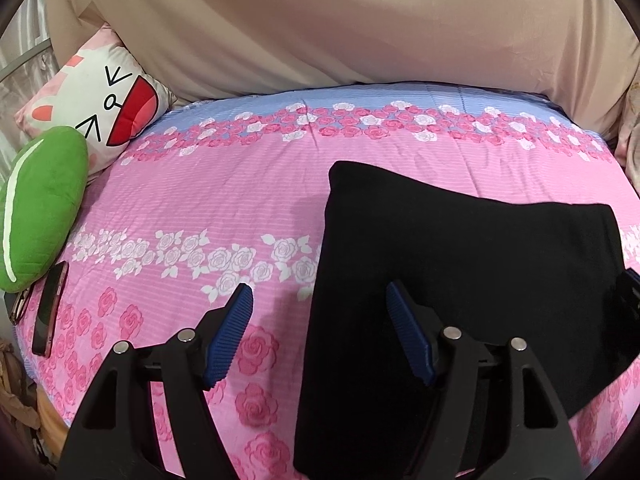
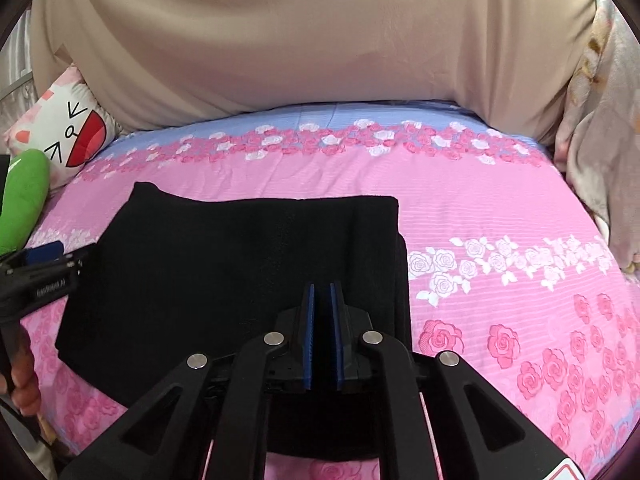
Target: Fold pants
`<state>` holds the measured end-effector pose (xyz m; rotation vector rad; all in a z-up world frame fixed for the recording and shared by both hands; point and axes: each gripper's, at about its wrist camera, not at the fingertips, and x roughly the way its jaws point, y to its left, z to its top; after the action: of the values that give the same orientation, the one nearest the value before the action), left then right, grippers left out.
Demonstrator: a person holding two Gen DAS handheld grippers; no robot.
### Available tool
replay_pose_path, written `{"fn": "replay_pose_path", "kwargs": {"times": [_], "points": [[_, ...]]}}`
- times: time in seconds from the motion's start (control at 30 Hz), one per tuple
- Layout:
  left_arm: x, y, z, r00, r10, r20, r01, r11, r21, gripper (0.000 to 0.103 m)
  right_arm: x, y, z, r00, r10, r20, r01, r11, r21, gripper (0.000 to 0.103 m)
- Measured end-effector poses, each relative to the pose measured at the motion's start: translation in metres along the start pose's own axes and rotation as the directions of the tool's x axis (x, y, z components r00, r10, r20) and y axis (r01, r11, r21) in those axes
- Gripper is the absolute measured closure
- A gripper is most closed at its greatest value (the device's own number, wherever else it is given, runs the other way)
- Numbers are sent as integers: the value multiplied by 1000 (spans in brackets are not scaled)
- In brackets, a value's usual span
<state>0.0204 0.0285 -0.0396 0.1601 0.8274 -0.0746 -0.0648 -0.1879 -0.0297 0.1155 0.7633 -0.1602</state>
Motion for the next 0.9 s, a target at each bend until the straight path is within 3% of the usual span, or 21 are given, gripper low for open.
{"fn": "replay_pose_path", "kwargs": {"times": [0.2,0.53,0.9], "points": [[-9,-4,-11,1000,10,-7,-10,1000,11,36,-4,-2,-5,999,-40,-14,40,998,40,87],[-14,-8,-23,999,29,-21,-29,999,26,36,-12,-1,-10,998,-67,-13,68,997,32,86],[-14,-8,-26,999,38,-24,-38,999,31,36,-21,3,-11,993,-115,34,114,993,20,78]]}}
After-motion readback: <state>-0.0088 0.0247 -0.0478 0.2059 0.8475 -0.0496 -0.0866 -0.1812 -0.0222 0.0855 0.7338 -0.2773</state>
